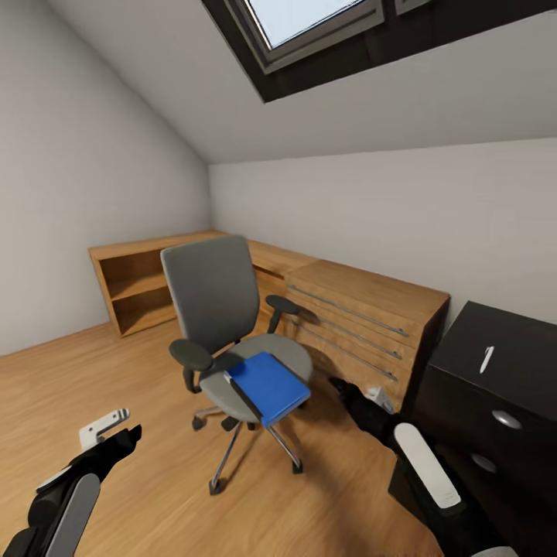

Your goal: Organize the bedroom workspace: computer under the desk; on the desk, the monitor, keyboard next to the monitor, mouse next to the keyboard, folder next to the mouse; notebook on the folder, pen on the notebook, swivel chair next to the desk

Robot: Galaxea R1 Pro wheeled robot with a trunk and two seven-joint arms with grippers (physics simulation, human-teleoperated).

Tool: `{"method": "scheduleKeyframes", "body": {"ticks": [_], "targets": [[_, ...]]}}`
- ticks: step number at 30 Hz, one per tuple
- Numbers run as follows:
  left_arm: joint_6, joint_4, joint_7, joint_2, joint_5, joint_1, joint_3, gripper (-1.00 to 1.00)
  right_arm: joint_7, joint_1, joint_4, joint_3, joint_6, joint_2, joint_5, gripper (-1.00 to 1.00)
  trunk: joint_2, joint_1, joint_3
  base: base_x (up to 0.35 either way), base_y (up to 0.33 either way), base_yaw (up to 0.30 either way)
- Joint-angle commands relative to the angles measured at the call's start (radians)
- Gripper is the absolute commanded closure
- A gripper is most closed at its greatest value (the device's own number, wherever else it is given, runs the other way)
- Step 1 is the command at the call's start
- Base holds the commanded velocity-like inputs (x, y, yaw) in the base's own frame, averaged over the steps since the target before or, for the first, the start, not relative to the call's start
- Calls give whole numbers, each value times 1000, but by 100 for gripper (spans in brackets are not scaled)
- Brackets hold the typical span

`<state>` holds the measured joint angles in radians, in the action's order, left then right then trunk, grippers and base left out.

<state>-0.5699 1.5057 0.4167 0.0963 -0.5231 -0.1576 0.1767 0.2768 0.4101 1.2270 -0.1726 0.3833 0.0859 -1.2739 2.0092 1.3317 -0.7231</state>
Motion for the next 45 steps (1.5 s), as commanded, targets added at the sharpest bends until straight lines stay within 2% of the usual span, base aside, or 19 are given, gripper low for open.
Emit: {"method": "scheduleKeyframes", "body": {"ticks": [1, 3, 6, 8, 12, 21, 23, 24, 26, 29, 36, 41, 45], "targets": [[-3, 2, 9, 0, -11, 0, 0, -100, 3, 1, -3, -2, -1, 1, -15, -100, 8, 4, -4, 0, 0, -269], [-4, 5, 8, -1, -11, 0, -1, -100, -63, 1, -64, -1, -1, 3, -35, -100, 22, 11, -11, 0, 0, -218], [-6, 6, 8, -1, -12, 0, -2, -100, -134, 1, -89, -3, -2, 2, -36, -100, 43, 23, -20, 0, 0, -78], [-33, 19, 7, -1, -37, 0, -2, -100, -193, 1, -115, -15, -4, -2, -34, -100, 57, 31, -26, 0, 0, -16], [-55, 25, 7, -1, -55, 0, -2, -100, -207, 1, -132, -24, -3, -3, -34, -100, 85, 46, -39, 0, 0, -3], [-60, 25, 8, -1, -59, 0, -2, -100, -207, 1, -141, -28, -1, -7, -36, -100, 148, 80, -67, 0, 0, 0], [-60, 25, 8, -1, -60, 0, -2, -100, -207, 1, -151, -27, -5, -20, -37, -100, 162, 88, -73, 0, 0, 0], [-61, 25, 8, -1, -60, 0, -2, -100, -208, 2, -195, -21, -17, -45, -36, -100, 169, 92, -76, 0, 0, 0], [-61, 25, 8, -1, -60, 0, -3, -100, -210, 5, -254, -17, -29, -58, -36, -100, 183, 100, -83, 0, 0, 0], [-61, 24, 8, -1, -60, 0, -3, -100, -212, 9, -304, -15, -34, -63, -36, -100, 204, 111, -92, 0, 0, 0], [-61, 24, 8, -1, -59, 0, -5, -100, -301, 14, -354, -15, -22, -55, -33, -100, 253, 138, -114, 0, 0, 0], [-61, 24, 8, -1, -58, 0, -5, -100, -329, 63, -455, -15, -10, -41, -33, -100, 288, 157, -130, 0, 0, 0], [-61, 24, 8, -1, -58, 0, -5, -100, -397, 89, -504, -15, 0, -36, -31, -100, 316, 172, -142, 0, 0, 0]]}}
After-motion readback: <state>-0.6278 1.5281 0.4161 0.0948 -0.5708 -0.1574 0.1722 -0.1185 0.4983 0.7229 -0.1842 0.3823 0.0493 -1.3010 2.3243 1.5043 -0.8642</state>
